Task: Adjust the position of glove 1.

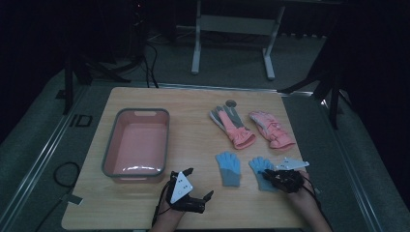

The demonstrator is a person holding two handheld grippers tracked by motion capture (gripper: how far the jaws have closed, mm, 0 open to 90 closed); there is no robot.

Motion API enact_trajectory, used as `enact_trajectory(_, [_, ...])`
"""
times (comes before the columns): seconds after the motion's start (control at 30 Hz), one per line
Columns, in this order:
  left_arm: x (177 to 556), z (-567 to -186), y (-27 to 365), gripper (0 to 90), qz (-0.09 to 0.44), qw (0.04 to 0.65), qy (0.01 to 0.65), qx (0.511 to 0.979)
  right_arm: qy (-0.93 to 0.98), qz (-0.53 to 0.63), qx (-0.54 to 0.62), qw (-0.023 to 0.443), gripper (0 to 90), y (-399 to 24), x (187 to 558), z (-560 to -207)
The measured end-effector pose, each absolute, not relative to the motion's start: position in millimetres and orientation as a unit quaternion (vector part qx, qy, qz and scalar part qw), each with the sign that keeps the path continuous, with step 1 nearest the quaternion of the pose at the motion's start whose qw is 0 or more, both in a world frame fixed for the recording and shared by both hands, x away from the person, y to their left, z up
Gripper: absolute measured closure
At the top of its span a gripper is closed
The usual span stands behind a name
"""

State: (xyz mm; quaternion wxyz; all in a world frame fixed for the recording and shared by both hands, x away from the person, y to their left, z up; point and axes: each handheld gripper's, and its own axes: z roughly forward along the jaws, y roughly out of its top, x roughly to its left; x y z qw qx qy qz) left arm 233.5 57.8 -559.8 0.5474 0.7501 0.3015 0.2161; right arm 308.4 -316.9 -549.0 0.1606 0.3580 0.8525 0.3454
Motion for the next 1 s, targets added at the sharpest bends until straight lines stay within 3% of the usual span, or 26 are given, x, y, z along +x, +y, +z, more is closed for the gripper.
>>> enact_trajectory(0.27, [233.7, -559.8, 57.9, 0.0, 0.216, 0.549, 0.304, 0.748, 0.823, 0.341, 0.420, 0.173, 86.3, -310.1, 303.9, -544.3])
enact_trajectory(0.63, [233.6, -559.8, 58.0, 0.0, 0.217, 0.548, 0.303, 0.749, 0.795, 0.361, 0.434, 0.219, 86.6, -275.7, 296.8, -481.3])
enact_trajectory(1.0, [233.3, -559.8, 58.0, 0.0, 0.217, 0.549, 0.301, 0.749, 0.802, 0.380, 0.414, 0.203, 86.6, -223.6, 301.1, -454.4])
